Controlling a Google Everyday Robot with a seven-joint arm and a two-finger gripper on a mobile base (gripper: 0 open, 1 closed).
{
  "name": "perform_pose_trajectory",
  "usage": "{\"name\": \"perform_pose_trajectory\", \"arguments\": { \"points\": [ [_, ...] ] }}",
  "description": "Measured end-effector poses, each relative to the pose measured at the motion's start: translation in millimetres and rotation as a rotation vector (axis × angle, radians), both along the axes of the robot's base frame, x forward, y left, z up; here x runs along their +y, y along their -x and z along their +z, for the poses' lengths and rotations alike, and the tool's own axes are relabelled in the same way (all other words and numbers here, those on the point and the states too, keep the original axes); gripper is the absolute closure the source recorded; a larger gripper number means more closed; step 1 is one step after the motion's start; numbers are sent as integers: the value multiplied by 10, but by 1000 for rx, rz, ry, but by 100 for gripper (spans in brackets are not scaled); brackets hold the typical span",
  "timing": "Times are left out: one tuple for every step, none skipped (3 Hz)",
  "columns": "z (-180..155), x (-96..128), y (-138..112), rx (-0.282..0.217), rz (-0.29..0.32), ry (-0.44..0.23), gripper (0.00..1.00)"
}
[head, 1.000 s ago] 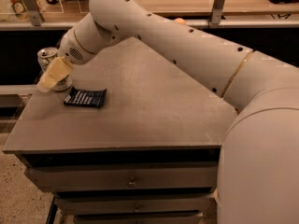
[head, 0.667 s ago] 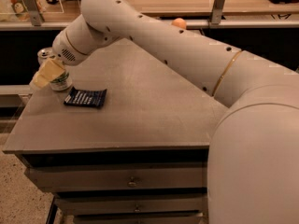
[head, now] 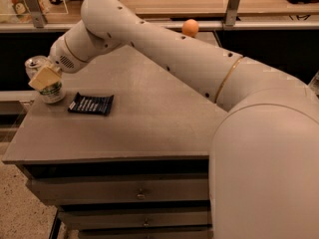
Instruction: Pick 7up can
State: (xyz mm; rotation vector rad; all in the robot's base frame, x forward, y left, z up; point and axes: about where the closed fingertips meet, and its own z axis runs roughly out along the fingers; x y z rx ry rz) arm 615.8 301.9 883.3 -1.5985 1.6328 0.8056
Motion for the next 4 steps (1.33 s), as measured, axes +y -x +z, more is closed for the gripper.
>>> {"name": "perform_pose_trajectory", "arguments": {
  "points": [
    [140,-67,-17,6,6,-34,87],
    [501,-296,-26,-19,8,-90,100],
    [897,-570,-51,-72,17,-123,100],
    [957,-595,-56,-80,20,-128,100]
  ]
}}
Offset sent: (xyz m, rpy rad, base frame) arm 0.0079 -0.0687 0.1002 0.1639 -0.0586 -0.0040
